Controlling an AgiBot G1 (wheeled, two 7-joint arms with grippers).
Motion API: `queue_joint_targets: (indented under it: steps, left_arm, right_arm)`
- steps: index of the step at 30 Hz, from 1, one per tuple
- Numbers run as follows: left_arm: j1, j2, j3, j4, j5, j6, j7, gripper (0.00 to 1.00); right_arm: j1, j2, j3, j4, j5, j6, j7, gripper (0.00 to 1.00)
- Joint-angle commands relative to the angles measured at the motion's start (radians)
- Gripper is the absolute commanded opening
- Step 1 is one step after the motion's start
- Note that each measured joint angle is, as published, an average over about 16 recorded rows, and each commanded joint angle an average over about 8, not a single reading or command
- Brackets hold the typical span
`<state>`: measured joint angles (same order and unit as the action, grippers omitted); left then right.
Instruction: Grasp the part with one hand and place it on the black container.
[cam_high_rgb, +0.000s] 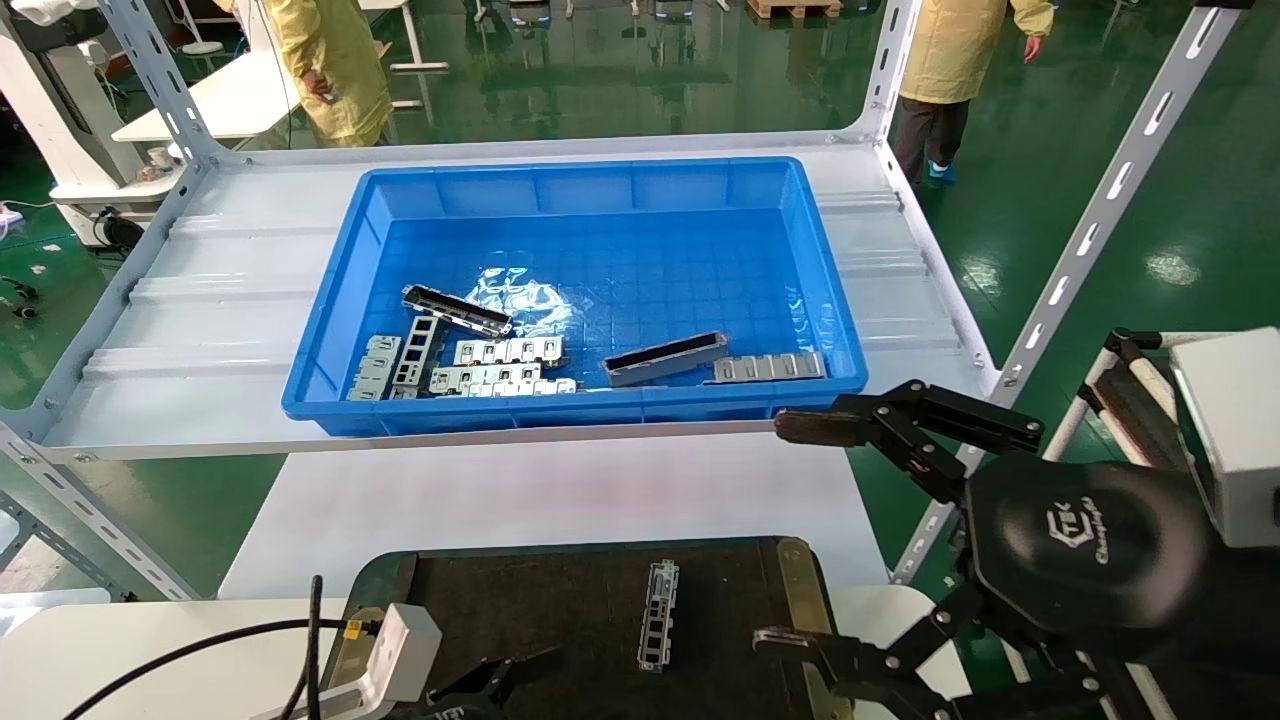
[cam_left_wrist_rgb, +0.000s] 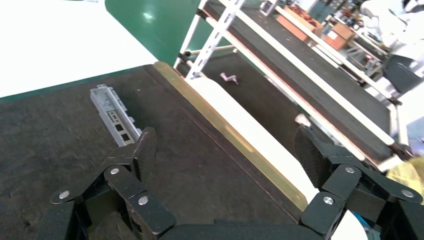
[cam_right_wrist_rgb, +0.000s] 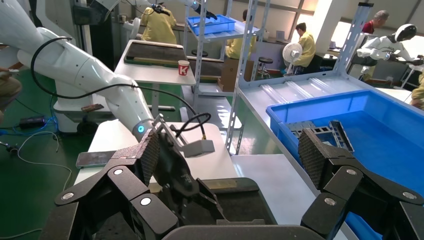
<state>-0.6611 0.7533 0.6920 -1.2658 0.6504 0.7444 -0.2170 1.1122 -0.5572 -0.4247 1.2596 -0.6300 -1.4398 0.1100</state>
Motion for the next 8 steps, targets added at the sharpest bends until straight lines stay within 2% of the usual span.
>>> queue_joint_targets:
  steps: [1, 8]
  left_arm:
    - [-0.001, -0.012, -0.015, 0.016, -0.013, 0.050, 0.027, 1.00]
    - [-0.008, -0.034, -0.029, 0.021, -0.041, 0.103, 0.021, 1.00]
  right_arm:
    - [0.000, 0.000, 0.000, 0.000, 0.000, 0.000, 0.000, 1.00]
    - [0.000, 0.000, 0.000, 0.000, 0.000, 0.000, 0.000, 1.00]
